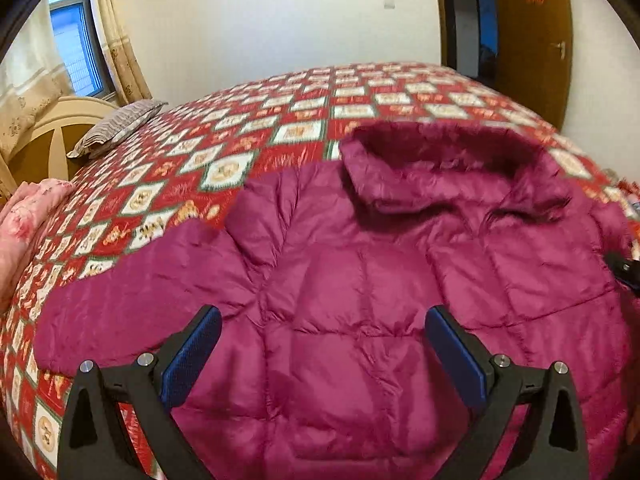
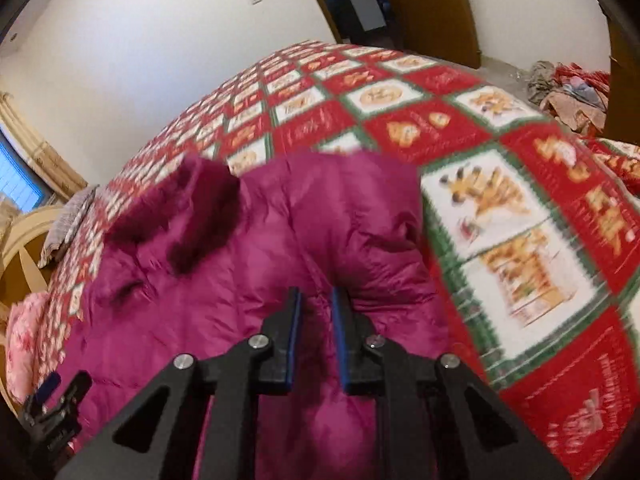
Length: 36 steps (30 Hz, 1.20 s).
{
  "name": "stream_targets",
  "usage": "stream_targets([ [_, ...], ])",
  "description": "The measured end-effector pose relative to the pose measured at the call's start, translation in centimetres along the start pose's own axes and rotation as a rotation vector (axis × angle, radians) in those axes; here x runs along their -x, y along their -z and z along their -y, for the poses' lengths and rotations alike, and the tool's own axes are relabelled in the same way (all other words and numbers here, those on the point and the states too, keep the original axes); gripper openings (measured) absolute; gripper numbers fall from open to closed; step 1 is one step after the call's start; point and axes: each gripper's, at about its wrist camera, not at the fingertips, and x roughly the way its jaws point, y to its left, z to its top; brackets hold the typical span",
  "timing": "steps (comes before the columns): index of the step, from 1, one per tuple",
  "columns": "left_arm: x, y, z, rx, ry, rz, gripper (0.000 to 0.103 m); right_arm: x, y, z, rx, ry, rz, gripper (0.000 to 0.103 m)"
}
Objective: Fold large clothes
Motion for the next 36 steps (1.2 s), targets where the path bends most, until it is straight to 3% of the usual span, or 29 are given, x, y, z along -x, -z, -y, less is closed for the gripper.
stream_targets([
  [6,-3.0,1.8,0.0,0.036,-0.02,-0.051,0.102,0.3,0.2,-1.2,0.06,0.036,0.033,0.019],
  [14,-3.7,1.7,0.3,0.038,-0.02,-0.064,0.102,0.8,1.1,-2.4,0.142,0.137,0.095,0.02],
  [16,-3.9,1.6,-0.3,0.062,0.007,-0.074,0.102,3.1,1.5,-3.6,0.168,0.124,0.156,0.021],
  [18,-4.1,1.6,-0.7,0.081,0.031,-0.087,0.102,4.3,2.2,-4.8,0.192,0.081,0.149,0.022],
  [20,-3.8,1.4,-1.2,0.082,0.057,-0.106,0.102,4.3,3.1,-6.1,0.222,0.04,0.115,0.032],
  [21,-3.4,1.4,-1.5,0.084,0.06,-0.11,0.102,4.0,3.6,-6.5,0.239,0.037,0.104,0.043],
  [23,-1.3,1.4,-3.2,0.123,0.065,-0.07,0.102,2.4,5.2,-7.3,0.303,0.081,0.07,0.052],
  [25,1.0,1.4,-5.8,0.173,0.06,-0.003,0.102,-0.3,6.4,-7.1,0.343,0.129,0.002,0.053],
  [28,3.8,1.5,-12.0,0.259,0.028,0.069,0.102,-0.3,6.3,-6.8,0.318,0.12,0.016,0.054],
  [32,5.0,2.7,-22.2,0.416,-0.141,0.103,0.102,-0.3,6.3,-6.4,0.311,0.102,0.028,0.055],
  [36,3.1,5.0,-32.1,0.594,-0.352,0.051,0.102,-0.1,6.8,-6.8,0.323,0.115,0.035,0.056],
])
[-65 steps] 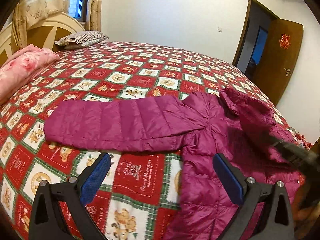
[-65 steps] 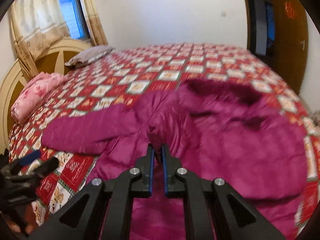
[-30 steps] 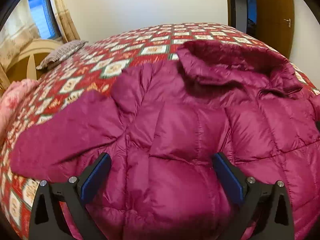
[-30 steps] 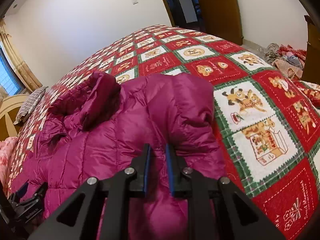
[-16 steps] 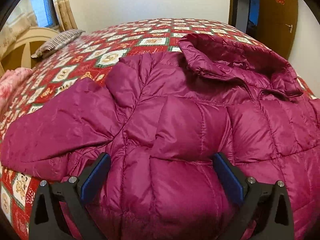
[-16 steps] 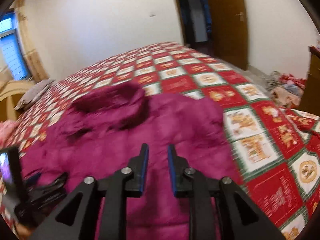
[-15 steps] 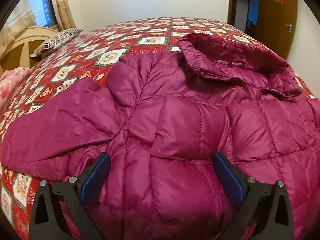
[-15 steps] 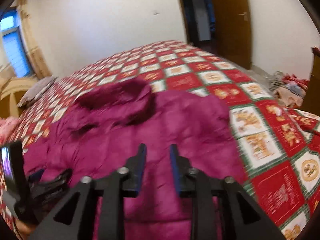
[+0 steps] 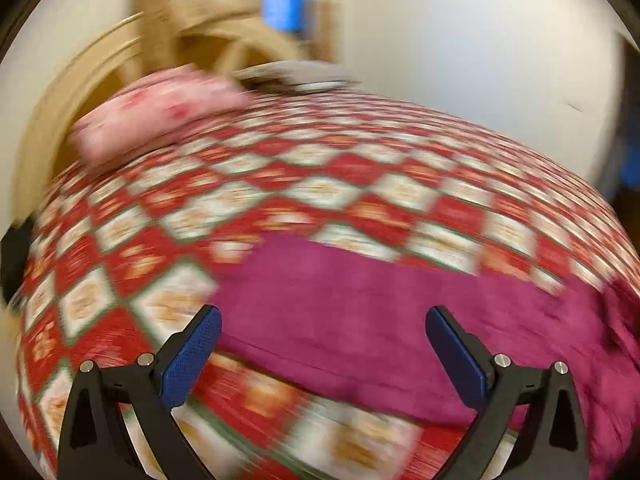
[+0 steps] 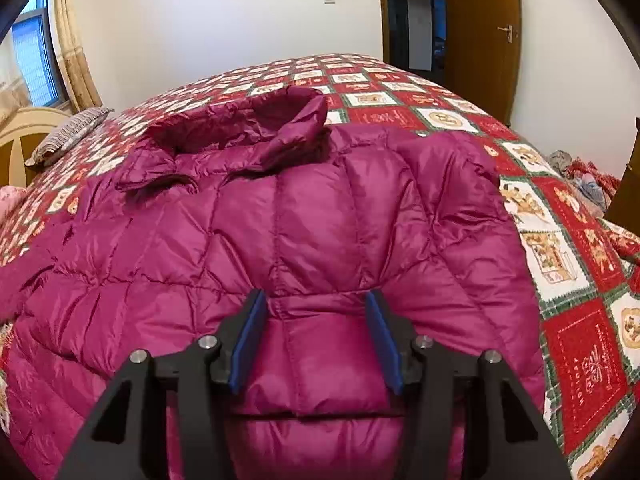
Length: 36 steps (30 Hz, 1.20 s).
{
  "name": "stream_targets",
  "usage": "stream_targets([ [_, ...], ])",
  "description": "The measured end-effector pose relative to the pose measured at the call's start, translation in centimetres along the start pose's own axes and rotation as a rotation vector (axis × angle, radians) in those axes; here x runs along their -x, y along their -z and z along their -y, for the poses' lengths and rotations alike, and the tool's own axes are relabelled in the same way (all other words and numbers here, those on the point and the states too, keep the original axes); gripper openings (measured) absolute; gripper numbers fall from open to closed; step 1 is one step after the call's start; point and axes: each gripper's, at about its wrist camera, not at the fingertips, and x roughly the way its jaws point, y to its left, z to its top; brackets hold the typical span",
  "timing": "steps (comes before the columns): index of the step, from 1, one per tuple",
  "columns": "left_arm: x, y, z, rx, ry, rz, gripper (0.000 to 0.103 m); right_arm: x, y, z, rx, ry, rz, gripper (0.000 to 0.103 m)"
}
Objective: Fold large clothes
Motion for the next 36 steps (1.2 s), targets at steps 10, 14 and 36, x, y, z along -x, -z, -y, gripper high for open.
stream_targets([
  [10,-7.1,1.3,-4.3,0.179,0.025,-0.189,0.099,0.0,0.1,-0.4,0.006,0.007,-0.005,0.057],
  [14,-6.7,2.0,-3.3,0.121,-0.018,-0.134,0.043,-0.1,0.1,-0.3,0.008,0.01,-0.004,0.057],
  [36,18.6,2.4,17.7,-0.434,0.665,0.38,0.018,0.2,0.2,1.0,-0.066,-0.065,0.018,0.059],
])
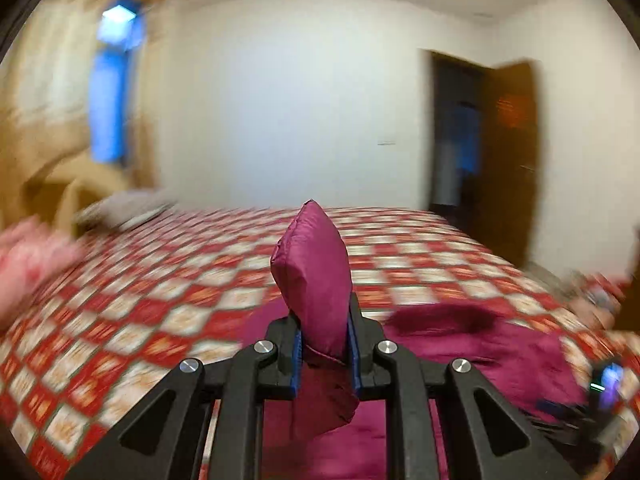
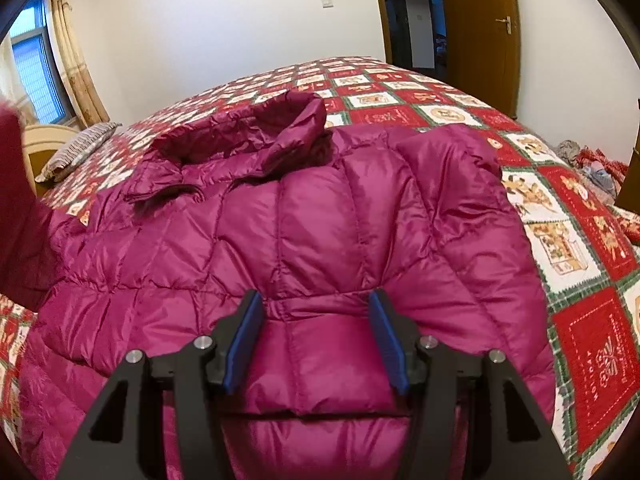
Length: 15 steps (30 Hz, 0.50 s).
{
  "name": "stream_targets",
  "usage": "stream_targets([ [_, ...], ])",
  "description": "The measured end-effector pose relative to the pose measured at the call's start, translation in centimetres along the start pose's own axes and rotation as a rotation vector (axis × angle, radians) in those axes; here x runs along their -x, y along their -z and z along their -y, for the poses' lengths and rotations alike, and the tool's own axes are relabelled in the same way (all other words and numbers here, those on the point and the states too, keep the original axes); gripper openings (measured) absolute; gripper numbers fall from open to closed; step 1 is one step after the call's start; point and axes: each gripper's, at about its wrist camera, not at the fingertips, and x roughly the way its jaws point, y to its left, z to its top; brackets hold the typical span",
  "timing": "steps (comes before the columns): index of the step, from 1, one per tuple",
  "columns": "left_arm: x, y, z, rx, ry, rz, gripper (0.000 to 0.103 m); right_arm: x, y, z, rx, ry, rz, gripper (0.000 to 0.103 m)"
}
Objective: Fold large clothes
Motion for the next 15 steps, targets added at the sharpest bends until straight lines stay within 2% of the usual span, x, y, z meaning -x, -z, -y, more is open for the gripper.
stream_targets([
  [2,0.0,0.5,4.6,-0.068,0.101,0.0,0.018,0.1,0.0,0.3,-0.017,-0.017,0.005,0.059],
  [5,-0.9,2.5,9.6,-0.147,0.171,-0.033,0.018,0.3,0.1,0.7,-0.049,-0.044,0.014,0.059],
  [8,-2.9,5.0,12.6,-0.171,0.198,-0.107,0.018,0.3,0.1,1.2,-0.08,-0.069,0.02,0.059],
  [11,-5.3,8.1,14.2,-0.219,0.175,-0.196,0.02,0.4,0.1,1.3,-0.09,-0.08,0.024,0.059],
  [14,-7.5,10.5,14.4,-0.191,0.201,-0.32,0.025,0.5,0.1,1.4,-0.103,-0.092,0.026,0.059],
  [15,-7.8,10.9,14.5,-0.184,0.206,-0.338,0.03,0.5,0.1,1.4,-0.106,-0.095,0.027,0.059],
])
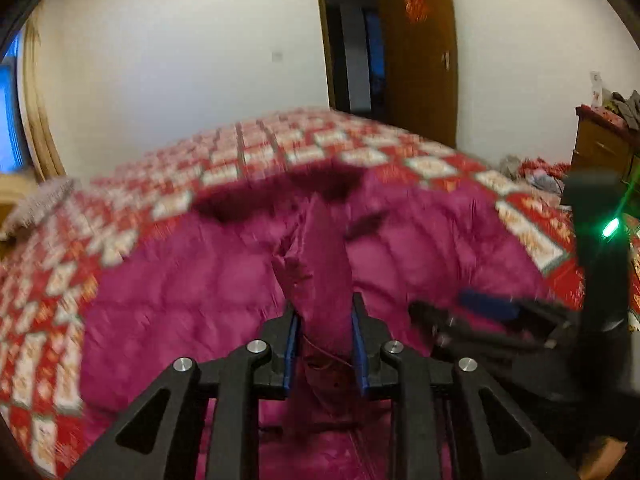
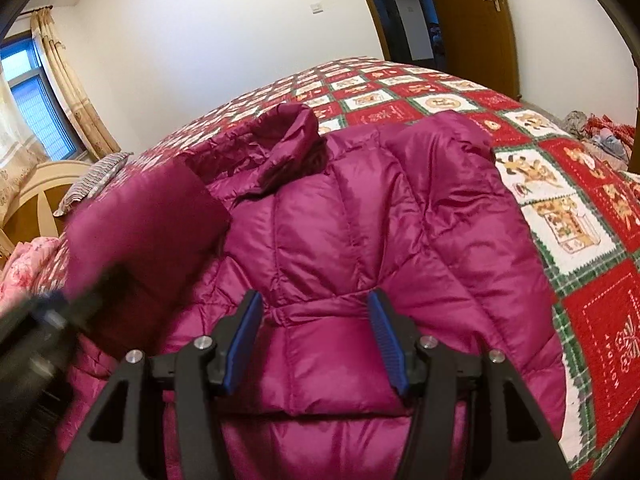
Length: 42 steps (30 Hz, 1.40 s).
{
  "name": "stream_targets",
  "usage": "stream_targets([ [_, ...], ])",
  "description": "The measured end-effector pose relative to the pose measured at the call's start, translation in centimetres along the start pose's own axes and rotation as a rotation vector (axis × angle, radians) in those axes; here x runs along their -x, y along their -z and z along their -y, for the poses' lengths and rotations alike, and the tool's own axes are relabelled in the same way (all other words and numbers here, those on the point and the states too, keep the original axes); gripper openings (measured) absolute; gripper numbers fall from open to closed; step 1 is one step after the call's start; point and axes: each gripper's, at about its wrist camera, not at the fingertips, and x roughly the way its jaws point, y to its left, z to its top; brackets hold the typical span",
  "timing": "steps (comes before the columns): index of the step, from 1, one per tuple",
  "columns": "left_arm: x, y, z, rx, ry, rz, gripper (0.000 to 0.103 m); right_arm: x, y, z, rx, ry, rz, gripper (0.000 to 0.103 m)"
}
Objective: Fold large clothes
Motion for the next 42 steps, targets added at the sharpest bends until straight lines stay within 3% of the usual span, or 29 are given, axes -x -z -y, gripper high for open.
stream_targets([
  [9,0.6,2.2,-0.6,0.036,0.071,-0.099,0.077,-0.1,-0.1,0.4,-0.021,-0.015,-0.001,0.058],
  [11,1.9,3.0,-0.8,0.018,0.087,-0.121,0.078,0.0,-0.1,0.3,-0.02,-0.014,-0.008,0.058],
  [14,4.5,3.3,-1.6,-0.022,0.054,-0.107,0.078,1.2,-0.4,0.6,-0.022,-0.014,-0.016,0.058],
  [18,7.1,2.2,-5.4,-0.014,-0.005,-0.042,0.078,7.3,-1.1,0.4,0.017,0.118,0.168,0.06],
  [20,6.6,0.8,-7.1,-0.003,-0.072,-0.033,0.078,9.5,-2.1,-1.0,0.061,0.087,0.223,0.06],
  [25,1.9,-2.0,-10.2,0.079,-0.265,-0.038,0.078,6.5,-3.8,-5.6,0.164,-0.046,0.088,0.06],
  [29,-2.0,-0.9,-12.3,0.129,-0.387,-0.132,0.078,1.9,-3.0,-6.9,0.169,-0.025,-0.026,0.059],
  [33,-3.8,2.5,-14.4,0.206,-0.429,-0.209,0.078,-1.1,-1.4,-7.1,0.185,-0.027,-0.104,0.059],
  [39,-4.0,5.3,-16.3,0.313,-0.41,-0.213,0.08,-2.8,0.1,-7.9,0.258,-0.041,-0.142,0.061],
  [42,-4.6,5.5,-16.8,0.336,-0.432,-0.232,0.093,-3.0,-0.2,-7.9,0.282,-0.047,-0.155,0.061],
])
